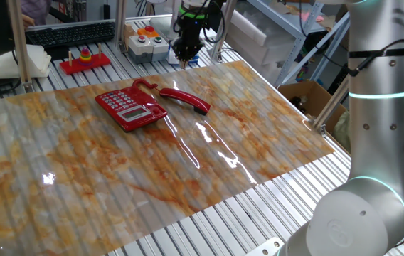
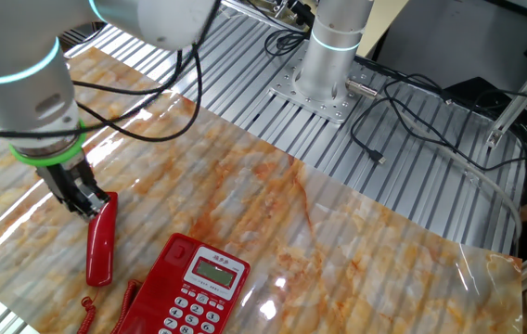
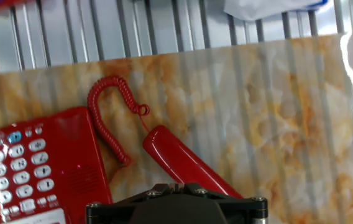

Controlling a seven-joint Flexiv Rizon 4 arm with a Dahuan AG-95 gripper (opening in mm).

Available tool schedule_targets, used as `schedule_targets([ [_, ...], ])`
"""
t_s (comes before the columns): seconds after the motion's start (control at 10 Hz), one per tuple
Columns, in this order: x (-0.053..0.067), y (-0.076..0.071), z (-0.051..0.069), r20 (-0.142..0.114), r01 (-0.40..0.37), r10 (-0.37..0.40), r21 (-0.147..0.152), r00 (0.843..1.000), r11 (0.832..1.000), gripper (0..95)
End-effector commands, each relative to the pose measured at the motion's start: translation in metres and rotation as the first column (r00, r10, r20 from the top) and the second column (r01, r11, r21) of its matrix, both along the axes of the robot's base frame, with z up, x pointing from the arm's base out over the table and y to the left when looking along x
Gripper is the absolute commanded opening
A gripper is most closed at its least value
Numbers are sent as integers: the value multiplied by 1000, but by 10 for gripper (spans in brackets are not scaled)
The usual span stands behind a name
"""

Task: Place the handset of the telephone on the corresponding phone cradle

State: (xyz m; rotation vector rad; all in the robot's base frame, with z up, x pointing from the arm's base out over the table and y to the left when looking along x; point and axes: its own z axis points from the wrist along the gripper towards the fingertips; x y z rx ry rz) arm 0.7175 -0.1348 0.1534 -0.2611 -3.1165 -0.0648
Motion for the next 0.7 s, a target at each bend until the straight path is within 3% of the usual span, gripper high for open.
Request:
schedule_targets([
  [0.1,2,0,0,-21,-400,400,-25,916,916,0],
  [0.7,1,0,0,-24,-400,400,-26,916,916,0],
])
